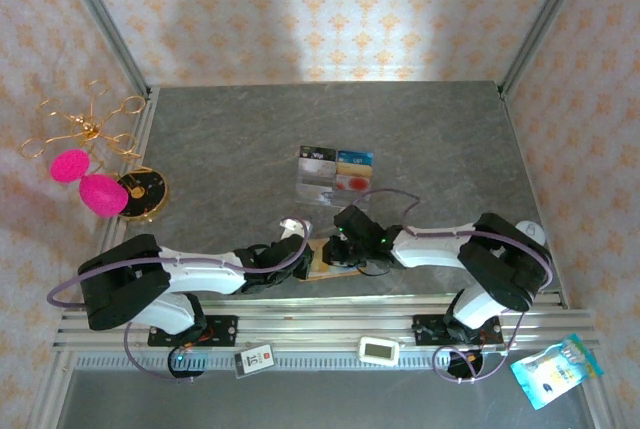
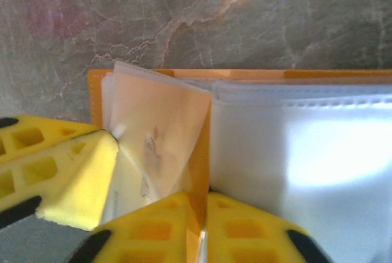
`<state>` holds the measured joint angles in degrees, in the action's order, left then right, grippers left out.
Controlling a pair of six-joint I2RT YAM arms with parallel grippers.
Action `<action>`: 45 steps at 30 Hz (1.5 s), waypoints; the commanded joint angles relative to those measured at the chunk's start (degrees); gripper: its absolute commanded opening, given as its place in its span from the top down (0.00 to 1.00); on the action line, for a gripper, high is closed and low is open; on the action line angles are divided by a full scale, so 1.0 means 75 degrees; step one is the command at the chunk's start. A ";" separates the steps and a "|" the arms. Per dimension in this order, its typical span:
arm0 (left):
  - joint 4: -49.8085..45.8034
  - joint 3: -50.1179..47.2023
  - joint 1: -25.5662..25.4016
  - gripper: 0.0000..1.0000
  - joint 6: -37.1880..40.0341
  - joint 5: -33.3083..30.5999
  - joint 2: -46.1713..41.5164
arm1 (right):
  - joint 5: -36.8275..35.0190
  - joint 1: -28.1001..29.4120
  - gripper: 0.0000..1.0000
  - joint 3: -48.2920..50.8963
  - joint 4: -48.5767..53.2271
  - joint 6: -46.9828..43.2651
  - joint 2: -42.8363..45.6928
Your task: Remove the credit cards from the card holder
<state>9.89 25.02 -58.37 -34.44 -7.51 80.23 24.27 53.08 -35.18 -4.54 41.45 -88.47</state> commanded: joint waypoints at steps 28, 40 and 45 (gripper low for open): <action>-0.0809 0.0389 -0.0007 1.00 0.0420 0.0432 -0.1058 | -0.1033 0.0061 0.85 0.0530 0.0664 0.0206 0.1243; -0.0718 0.0625 -0.0130 1.00 0.0420 0.0424 -0.0093 | -0.0256 -0.0362 0.70 0.0656 0.0014 -0.0170 0.1538; -0.0602 0.0486 -0.0136 1.00 0.0294 0.0537 -0.0064 | 0.0313 -0.0364 0.71 0.0525 -0.0298 -0.0388 0.1240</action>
<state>5.39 29.43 -59.07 -31.62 -3.29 79.75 23.97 50.46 -30.33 -4.40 40.56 -78.00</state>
